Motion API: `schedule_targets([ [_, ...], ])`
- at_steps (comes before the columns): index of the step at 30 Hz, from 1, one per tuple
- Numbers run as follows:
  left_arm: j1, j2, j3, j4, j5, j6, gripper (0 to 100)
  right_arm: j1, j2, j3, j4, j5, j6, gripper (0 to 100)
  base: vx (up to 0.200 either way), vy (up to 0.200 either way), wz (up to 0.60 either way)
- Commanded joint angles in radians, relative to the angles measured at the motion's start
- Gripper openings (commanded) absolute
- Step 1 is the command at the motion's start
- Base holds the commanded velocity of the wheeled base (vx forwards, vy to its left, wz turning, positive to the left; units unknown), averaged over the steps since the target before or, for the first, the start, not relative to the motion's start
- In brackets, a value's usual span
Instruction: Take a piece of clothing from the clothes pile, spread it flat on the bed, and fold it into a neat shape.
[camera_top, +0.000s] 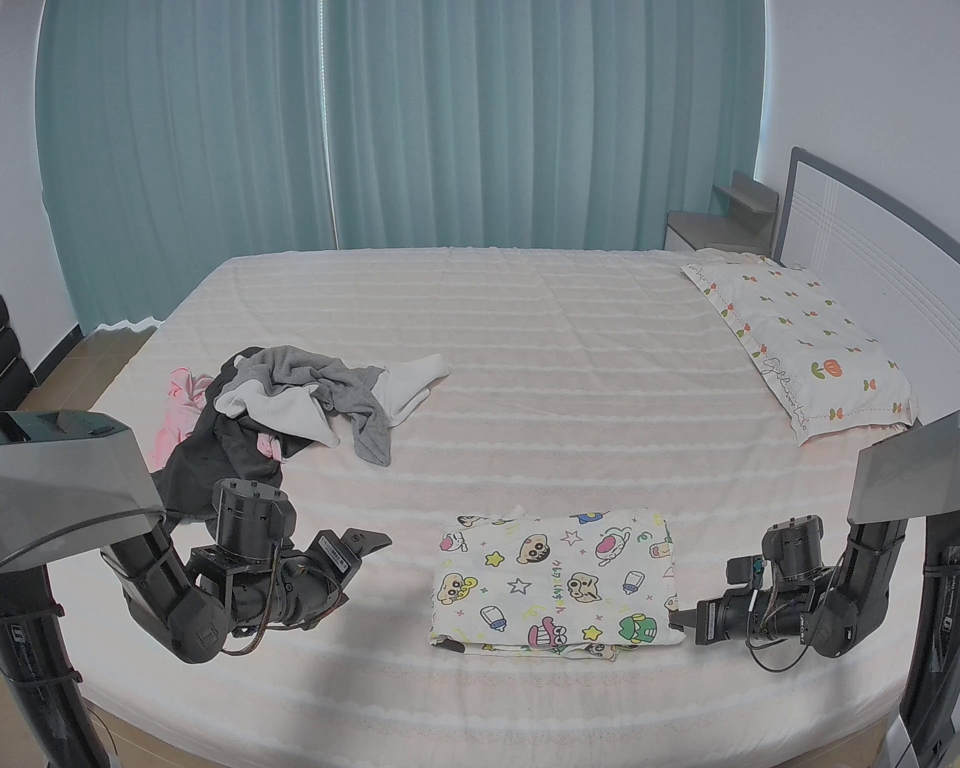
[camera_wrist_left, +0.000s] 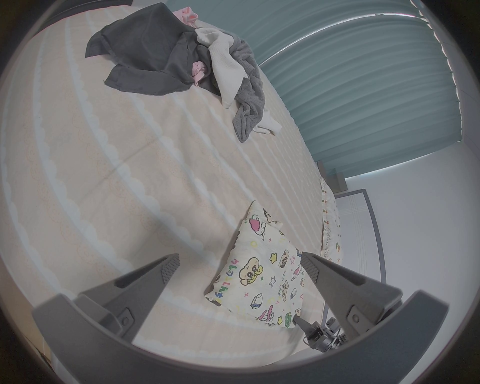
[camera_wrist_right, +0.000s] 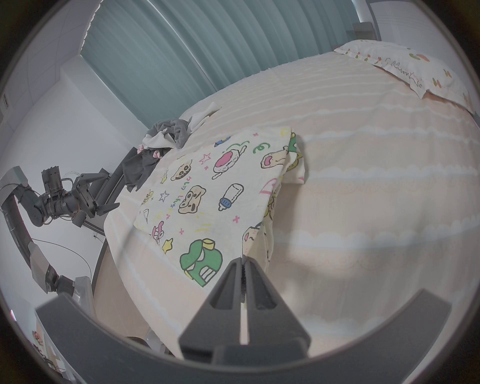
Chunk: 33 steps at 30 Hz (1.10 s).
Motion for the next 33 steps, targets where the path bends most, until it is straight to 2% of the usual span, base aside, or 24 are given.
schedule_targets([
  [1, 0.000, 0.000, -0.001, 0.000, 0.001, -0.001, 100, -0.009, -0.051, 0.021, 0.021, 0.000, -0.012, 0, 0.000, 0.000, 0.00],
  [5, 0.000, 0.000, -0.001, 0.000, 0.001, -0.001, 100, -0.019, -0.067, 0.015, 0.100, 0.000, -0.054, 0, 0.000, 0.000, 0.00],
  [6, 0.000, 0.000, -0.001, 0.000, 0.001, -0.001, 100, -0.022, -0.068, 0.012, 0.156, 0.000, -0.101, 0, 0.000, 0.000, 0.00],
  [8, 0.000, 0.000, -0.001, 0.000, 0.001, -0.001, 100, -0.034, -0.067, 0.001, 0.195, 0.000, -0.137, 0, 0.000, 0.000, 0.00],
  [20, -0.018, -0.003, -0.011, 0.000, 0.004, 0.004, 100, -0.060, -0.106, -0.029, 0.213, 0.008, -0.135, 0, 0.000, 0.000, 0.00],
  [23, -0.047, -0.003, -0.016, 0.000, 0.022, 0.005, 100, -0.066, -0.133, -0.031, 0.213, 0.020, -0.127, 0, 0.000, 0.000, 0.00],
  [27, -0.106, 0.000, -0.054, 0.001, 0.128, 0.008, 100, -0.088, -0.163, -0.034, 0.213, 0.052, -0.114, 0, 0.000, 0.000, 0.00],
  [28, -0.116, -0.008, -0.060, 0.004, 0.145, 0.010, 100, -0.091, -0.165, -0.036, 0.212, 0.054, -0.114, 100, 0.000, 0.000, 0.00],
  [33, -0.149, -0.014, -0.076, 0.012, 0.154, 0.062, 100, -0.106, -0.179, -0.040, 0.210, 0.086, -0.111, 100, 0.000, 0.000, 0.00],
])
